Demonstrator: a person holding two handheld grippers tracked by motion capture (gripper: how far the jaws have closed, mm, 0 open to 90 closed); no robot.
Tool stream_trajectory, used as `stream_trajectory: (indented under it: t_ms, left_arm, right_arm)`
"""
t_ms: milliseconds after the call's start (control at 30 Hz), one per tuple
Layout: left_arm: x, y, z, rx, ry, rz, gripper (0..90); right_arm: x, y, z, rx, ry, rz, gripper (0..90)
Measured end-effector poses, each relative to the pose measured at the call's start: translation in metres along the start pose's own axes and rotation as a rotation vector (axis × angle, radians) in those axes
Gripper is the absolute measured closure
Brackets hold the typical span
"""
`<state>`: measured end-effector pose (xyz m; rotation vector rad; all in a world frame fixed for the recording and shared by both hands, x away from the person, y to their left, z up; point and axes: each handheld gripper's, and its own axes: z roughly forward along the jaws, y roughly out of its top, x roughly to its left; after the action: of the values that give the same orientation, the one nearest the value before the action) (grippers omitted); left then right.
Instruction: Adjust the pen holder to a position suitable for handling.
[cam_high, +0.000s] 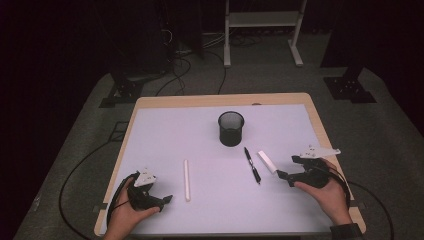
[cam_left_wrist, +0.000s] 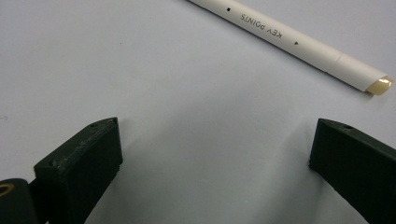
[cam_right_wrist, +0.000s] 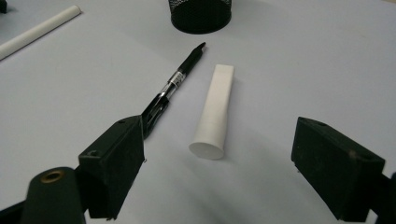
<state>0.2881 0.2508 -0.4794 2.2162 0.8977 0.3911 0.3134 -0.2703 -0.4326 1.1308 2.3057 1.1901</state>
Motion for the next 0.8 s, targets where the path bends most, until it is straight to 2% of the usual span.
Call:
stream_trajectory:
  t_ms: [800]
  left_arm:
    - [0.0,0.0,0.0,-0.001,-0.001,0.0,1.6]
  right_arm:
    - [-0.003,0.032,0.006,-0.025,-0.007,-0.027,19.8]
